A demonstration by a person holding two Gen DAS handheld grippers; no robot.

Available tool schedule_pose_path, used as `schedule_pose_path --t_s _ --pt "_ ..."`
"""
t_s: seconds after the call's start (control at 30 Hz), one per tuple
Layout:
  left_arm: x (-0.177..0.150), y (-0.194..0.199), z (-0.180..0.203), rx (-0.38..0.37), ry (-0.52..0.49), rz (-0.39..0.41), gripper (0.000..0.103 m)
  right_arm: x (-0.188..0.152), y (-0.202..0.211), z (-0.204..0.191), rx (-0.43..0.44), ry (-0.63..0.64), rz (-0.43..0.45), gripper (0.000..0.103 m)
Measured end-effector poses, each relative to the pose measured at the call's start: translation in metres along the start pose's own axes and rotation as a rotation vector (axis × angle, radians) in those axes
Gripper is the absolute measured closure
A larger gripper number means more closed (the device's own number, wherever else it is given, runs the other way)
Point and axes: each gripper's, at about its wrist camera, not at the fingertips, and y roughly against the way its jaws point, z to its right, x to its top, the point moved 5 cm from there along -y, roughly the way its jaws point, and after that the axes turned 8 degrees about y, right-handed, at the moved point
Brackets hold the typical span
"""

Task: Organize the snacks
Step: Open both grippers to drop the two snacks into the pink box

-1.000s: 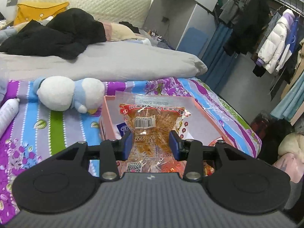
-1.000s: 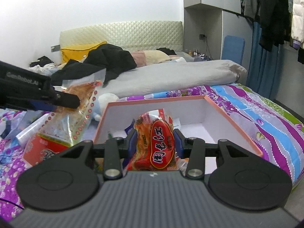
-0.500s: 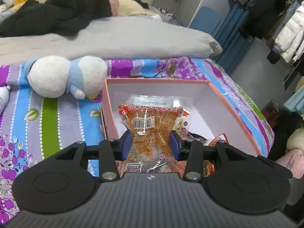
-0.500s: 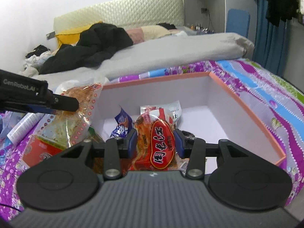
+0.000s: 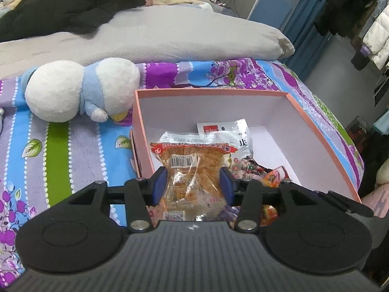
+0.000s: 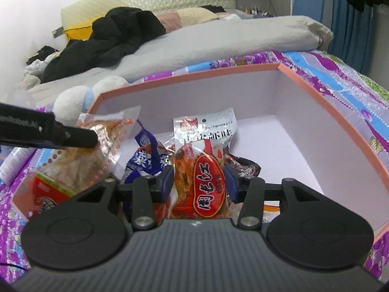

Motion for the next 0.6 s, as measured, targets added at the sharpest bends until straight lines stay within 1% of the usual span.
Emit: schedule_pose_path --t_s 0.03,0.1,0.17,0.2,0.33,0.47,0.53,0.6 --pt "0.001 0.0 0.0 -0.008 0.004 -0.003 0.043 0.001 -0.001 0.001 0.006 -0.012 -0.002 0.04" --pt "0.003 0.002 0.001 -0.034 0.012 0.0 0.03 0.002 0.0 0.002 0.009 -0.028 0.0 0.04" --pt "0.005 0.01 0.003 -0.013 -0.002 0.026 0.025 0.004 0.003 0.001 -0.002 -0.022 0.0 0.039" --pt "0.006 0.014 0.004 -0.006 -0.013 0.037 0.025 0.004 0.004 0.0 -0.005 -0.019 0.001 0.039" --pt "0.007 0.04 0.008 -0.024 -0.017 0.073 0.025 0.01 0.022 -0.003 -0.011 -0.015 0.036 0.039" --pt "0.006 0.076 0.012 -0.03 -0.017 0.125 0.025 0.021 0.051 -0.008 -0.02 -0.011 0.089 0.039" --pt "0.005 0.096 0.014 -0.009 -0.009 0.162 0.025 0.026 0.069 -0.011 -0.018 -0.015 0.12 0.039" --pt "0.002 0.116 0.019 -0.015 -0.017 0.186 0.025 0.03 0.089 -0.014 -0.028 -0.012 0.151 0.039"
